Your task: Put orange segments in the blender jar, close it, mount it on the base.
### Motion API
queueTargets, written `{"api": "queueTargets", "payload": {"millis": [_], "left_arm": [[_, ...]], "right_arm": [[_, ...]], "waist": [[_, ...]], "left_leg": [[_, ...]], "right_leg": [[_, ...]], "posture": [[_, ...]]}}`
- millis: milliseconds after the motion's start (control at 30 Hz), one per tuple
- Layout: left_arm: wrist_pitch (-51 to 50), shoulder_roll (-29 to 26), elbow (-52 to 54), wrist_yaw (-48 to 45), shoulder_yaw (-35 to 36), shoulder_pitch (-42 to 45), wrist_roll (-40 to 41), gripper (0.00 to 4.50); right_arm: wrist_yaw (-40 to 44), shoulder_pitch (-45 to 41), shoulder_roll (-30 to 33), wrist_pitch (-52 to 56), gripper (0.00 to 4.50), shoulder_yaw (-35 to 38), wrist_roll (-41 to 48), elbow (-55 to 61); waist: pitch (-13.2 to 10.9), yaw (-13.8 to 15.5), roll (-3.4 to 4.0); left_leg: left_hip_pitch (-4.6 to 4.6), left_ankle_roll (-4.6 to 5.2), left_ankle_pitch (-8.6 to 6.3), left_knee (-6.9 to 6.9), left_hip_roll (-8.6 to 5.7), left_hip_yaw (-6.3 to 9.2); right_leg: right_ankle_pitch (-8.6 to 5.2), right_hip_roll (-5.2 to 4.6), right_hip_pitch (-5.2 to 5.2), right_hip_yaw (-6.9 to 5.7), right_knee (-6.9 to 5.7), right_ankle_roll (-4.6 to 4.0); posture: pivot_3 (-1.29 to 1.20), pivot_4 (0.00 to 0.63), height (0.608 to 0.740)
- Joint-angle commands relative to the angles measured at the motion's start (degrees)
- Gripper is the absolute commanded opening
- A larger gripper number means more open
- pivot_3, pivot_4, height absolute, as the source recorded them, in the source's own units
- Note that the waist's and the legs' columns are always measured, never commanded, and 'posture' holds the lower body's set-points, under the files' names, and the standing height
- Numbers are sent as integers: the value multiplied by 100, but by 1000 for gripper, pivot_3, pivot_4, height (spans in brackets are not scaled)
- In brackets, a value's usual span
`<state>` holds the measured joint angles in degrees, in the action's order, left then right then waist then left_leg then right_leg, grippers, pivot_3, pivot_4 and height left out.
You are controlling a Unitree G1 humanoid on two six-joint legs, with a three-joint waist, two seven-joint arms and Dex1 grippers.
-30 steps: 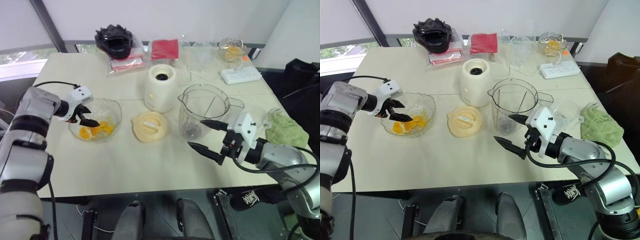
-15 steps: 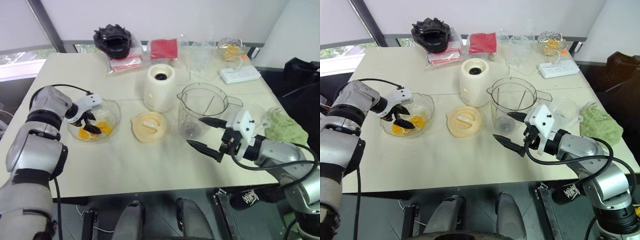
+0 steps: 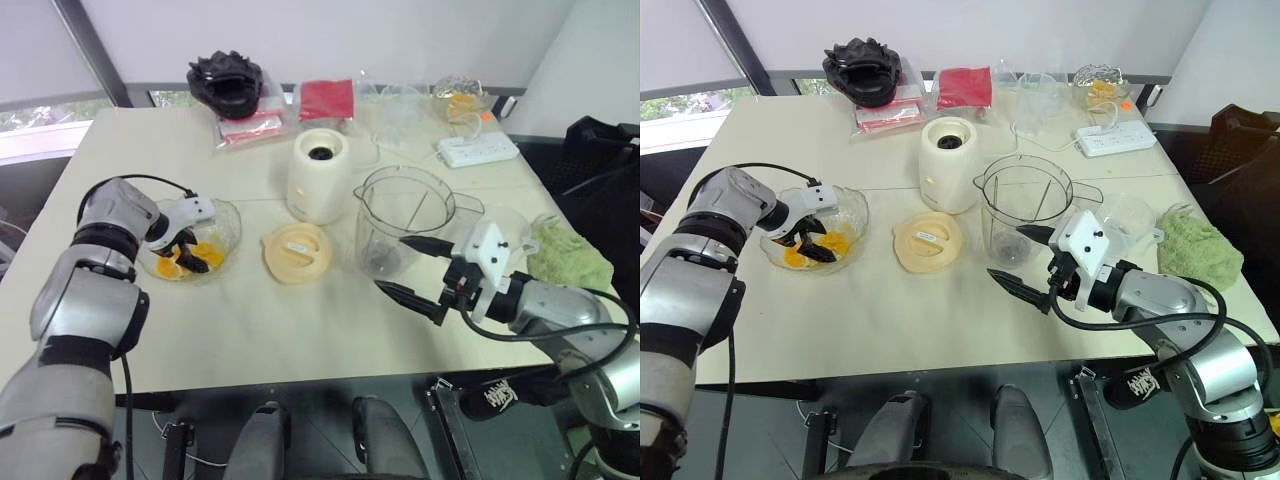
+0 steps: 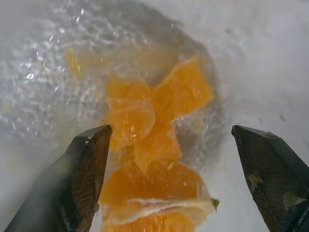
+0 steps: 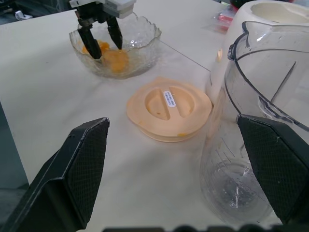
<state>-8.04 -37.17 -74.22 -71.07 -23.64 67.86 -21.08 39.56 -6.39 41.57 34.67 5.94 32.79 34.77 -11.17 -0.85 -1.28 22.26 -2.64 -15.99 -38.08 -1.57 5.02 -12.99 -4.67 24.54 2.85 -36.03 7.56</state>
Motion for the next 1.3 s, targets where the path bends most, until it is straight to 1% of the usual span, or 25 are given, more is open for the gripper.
{"api": "queueTargets", "payload": {"millis": [33, 233, 433, 733, 1100, 1133, 1167, 1200, 1300], "left_arm": [[28, -21, -43, 184, 81, 8, -79, 4152], [-70, 94, -148, 710, 194, -83, -34, 4152], [-179, 270, -180, 1040, 337, -167, 17, 4152], [-353, 444, -191, 1225, 560, -179, 103, 4152], [-491, 468, -185, 1242, 639, -223, 37, 4152], [-487, 462, -184, 1233, 636, -233, 23, 3593], [-483, 455, -181, 1224, 633, -241, 11, 3252], [-484, 446, -180, 1178, 628, -245, -1, 2785], [-505, 431, -178, 1114, 638, -241, -12, 2785]], "right_arm": [[-60, 4, -24, -48, 4395, 70, 19, 242], [-88, 33, -3, -42, 4395, 86, 12, 274], [-117, 26, 5, -48, 4395, 88, 3, 278], [-122, 38, 16, -58, 4395, 102, -41, 291], [-133, 6, -10, -86, 4395, 54, -105, 250], [-128, 0, -13, -93, 4439, 45, -118, 243], [-124, -9, -17, -100, 4439, 35, -132, 232], [-123, -24, -24, -102, 4439, 24, -141, 220], [-115, -51, -36, -111, 4439, 6, -157, 200]], "waist": [[0, 0, 0], [0, 3, 0], [0, 4, -1], [2, 4, -1], [3, 4, -1], [3, 3, -1], [3, 1, -1], [3, 0, -1], [3, -10, -1]], "left_leg": [[0, 0, 0, -1, 0, 0], [0, 0, 0, -1, -1, 0], [0, 0, 0, -2, -1, 1], [-3, 0, 0, -4, -2, 1], [-4, 0, 0, -5, -2, 1], [-4, 0, 0, -5, -2, 1], [-4, 0, 0, -5, -2, 1], [-4, 0, 0, -5, -2, 1], [-6, 0, 0, -5, -2, 1]], "right_leg": [[0, 0, 0, 0, -1, 0], [0, 0, 0, 0, -2, 0], [0, 0, 0, 0, -3, 0], [0, 0, 0, 0, -8, 0], [1, 0, -1, 0, -9, 0], [1, 0, -1, 0, -10, 0], [1, 0, -1, 0, -9, 0], [1, 0, -1, 0, -10, 0], [1, 0, -1, 0, -11, -1]], "posture": [[0, 150, 740], [0, 150, 740], [0, 150, 740], [0, 150, 740], [0, 150, 740], [0, 150, 740], [0, 150, 740], [0, 150, 740], [0, 150, 740]]}}
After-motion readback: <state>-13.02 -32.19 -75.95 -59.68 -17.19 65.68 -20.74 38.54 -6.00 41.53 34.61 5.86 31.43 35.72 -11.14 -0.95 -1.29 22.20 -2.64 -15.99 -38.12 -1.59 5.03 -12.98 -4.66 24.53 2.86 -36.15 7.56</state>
